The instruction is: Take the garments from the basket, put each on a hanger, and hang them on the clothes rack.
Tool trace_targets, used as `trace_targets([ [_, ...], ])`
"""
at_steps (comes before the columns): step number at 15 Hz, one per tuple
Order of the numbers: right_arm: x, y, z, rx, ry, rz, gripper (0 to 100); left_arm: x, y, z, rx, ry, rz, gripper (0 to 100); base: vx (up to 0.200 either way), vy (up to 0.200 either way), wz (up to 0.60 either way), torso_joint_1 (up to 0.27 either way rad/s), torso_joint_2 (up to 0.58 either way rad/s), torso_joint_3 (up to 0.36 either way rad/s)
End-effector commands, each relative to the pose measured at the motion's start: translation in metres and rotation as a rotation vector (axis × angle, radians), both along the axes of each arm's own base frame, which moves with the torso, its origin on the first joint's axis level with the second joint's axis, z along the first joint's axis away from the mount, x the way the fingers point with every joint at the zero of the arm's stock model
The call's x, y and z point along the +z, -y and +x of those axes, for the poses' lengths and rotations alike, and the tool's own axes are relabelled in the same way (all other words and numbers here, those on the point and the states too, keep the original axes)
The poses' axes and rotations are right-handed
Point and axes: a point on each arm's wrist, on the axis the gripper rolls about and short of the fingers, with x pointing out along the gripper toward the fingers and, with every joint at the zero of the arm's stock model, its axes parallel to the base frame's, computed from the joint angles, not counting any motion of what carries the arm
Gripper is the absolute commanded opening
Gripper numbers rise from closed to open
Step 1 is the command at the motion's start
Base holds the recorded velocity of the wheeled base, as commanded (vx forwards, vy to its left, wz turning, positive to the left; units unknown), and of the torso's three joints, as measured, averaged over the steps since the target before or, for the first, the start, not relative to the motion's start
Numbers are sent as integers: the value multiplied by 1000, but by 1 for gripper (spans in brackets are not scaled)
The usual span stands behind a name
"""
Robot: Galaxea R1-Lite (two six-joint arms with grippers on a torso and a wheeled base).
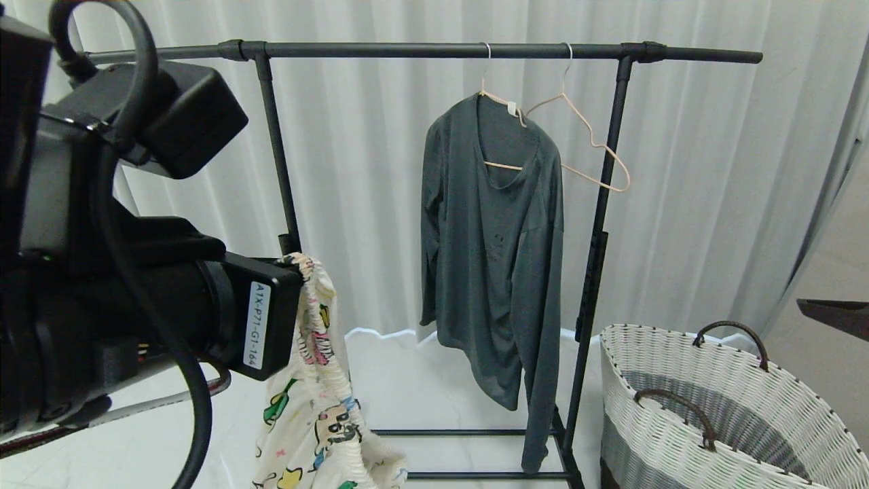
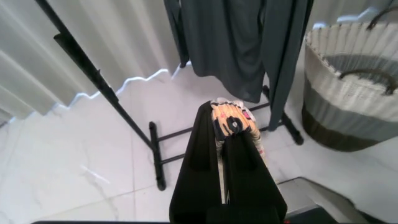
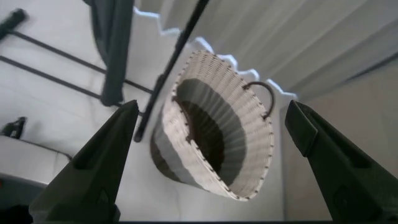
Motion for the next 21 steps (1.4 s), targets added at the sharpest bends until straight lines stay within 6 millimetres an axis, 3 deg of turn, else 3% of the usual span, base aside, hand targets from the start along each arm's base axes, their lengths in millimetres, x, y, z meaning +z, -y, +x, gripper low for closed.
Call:
trace_targets([
  [1, 0, 0, 0, 4, 0, 4, 100, -1, 0, 0, 1, -1, 4, 0, 0, 0, 0, 0, 0, 0],
  [6, 0, 0, -1, 32, -1, 24, 100, -5, 0, 1, 14, 31, 114, 0, 0, 0, 0, 167, -150, -172],
  [14, 2, 1, -3, 34, 7, 29, 100, -6, -1, 1, 36, 41, 125, 0, 0, 0, 0, 160, -560, -232],
  [21, 1, 1, -2, 33, 4, 27, 100, -6, -1, 1, 35, 41, 127, 0, 0, 0, 0, 303, -487, -246],
])
